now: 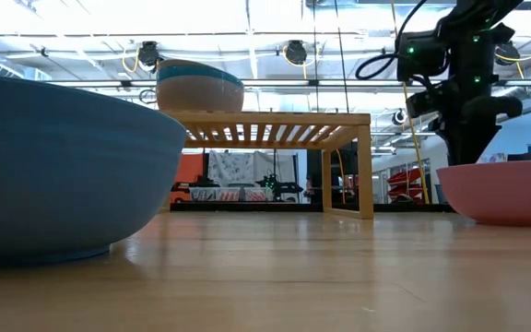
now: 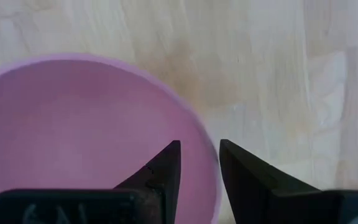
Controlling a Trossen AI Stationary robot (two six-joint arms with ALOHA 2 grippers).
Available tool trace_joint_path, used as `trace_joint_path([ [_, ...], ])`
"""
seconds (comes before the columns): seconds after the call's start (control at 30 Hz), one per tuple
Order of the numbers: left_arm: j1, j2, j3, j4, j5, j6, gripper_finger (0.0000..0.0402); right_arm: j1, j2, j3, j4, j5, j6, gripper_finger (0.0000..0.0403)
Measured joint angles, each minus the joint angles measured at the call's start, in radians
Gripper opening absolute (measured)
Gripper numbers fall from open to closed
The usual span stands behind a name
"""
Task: Place and stack bowls onto a shelf
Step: Put the pink bowl on the shelf
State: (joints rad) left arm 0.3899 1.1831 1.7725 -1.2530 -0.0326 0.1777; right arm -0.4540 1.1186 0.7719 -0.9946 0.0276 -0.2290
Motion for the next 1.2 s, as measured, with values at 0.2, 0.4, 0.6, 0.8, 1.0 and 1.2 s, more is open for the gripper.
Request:
trace_joint_path([
  [0.2, 0.000, 0.000, 0.000, 0.000, 0.000, 0.000, 0.0095, -0.018, 0.034, -0.023, 0.034, -0.006, 0.000, 0.0105],
  [0.4, 0.000, 0.000, 0.000, 0.000, 0.000, 0.000, 0.0095, -0.018, 0.059, -0.034, 0.044, -0.004, 0.000, 0.0104],
  [0.6, 0.000, 0.000, 0.000, 0.000, 0.000, 0.000, 0.0095, -0.018, 0.058, -0.034, 0.043, -0.006, 0.000, 0.0048],
  [0.8, 0.000, 0.000, 0.000, 0.000, 0.000, 0.000, 0.0095, -0.018, 0.058, -0.031, 0.042, -0.011, 0.000, 0.0008],
  [1.0, 0.000, 0.000, 0.000, 0.000, 0.000, 0.000, 0.0095, -0.018, 0.058, 0.048, -0.107, -0.033, 0.001, 0.0001],
  [1.2, 0.000, 0.000, 0.000, 0.000, 0.000, 0.000, 0.0095, -0.018, 0.040, 0.224, -0.317, -0.028, -0.014, 0.0001],
])
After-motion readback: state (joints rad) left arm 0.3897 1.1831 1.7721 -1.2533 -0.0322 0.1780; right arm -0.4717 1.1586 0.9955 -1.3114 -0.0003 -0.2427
